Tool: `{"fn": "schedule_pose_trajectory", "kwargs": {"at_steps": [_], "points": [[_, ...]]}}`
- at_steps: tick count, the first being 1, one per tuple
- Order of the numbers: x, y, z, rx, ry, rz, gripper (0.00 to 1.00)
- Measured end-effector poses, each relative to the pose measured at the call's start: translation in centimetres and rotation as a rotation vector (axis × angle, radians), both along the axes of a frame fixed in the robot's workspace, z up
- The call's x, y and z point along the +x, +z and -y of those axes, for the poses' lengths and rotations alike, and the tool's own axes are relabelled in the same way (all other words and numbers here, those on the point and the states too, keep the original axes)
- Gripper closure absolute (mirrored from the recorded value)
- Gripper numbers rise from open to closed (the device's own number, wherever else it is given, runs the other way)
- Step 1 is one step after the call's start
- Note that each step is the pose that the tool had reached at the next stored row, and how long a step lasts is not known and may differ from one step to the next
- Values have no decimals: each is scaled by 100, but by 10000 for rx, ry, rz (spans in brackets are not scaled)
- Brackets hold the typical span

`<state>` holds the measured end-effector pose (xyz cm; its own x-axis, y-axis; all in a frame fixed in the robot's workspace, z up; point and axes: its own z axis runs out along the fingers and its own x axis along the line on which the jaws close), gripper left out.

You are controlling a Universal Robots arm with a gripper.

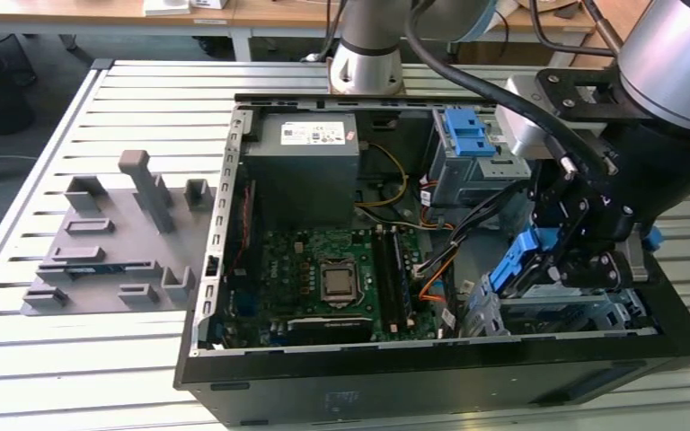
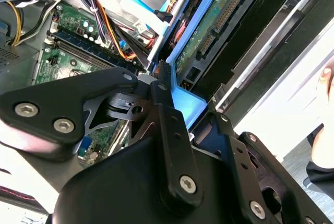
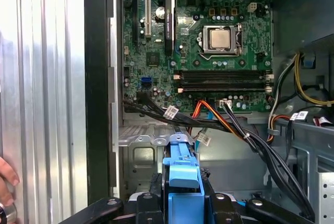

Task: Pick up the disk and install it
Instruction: 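Insert the disk into the insertion slot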

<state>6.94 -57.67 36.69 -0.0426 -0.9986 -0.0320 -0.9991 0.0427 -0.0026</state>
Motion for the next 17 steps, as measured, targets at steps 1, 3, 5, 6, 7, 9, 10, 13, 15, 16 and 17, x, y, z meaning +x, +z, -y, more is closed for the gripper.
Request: {"fn": "schedule_pose_trajectory", "kwargs": {"at_steps": [1,3,5,6,7,9,10,13,15,16,17], "points": [[0,-5,0,1,0,0,64],[0,-15,0,0,0,0,64],[0,-25,0,1,0,0,64],[0,-30,0,1,0,0,64],[0,-35,0,0,0,0,64],[0,-45,0,0,0,0,64],[0,-50,0,0,0,0,64],[0,-64,0,-1,0,0,64],[0,-75,0,0,0,0,64],[0,-79,0,0,0,0,64],[0,-84,0,-1,0,0,64]]}}
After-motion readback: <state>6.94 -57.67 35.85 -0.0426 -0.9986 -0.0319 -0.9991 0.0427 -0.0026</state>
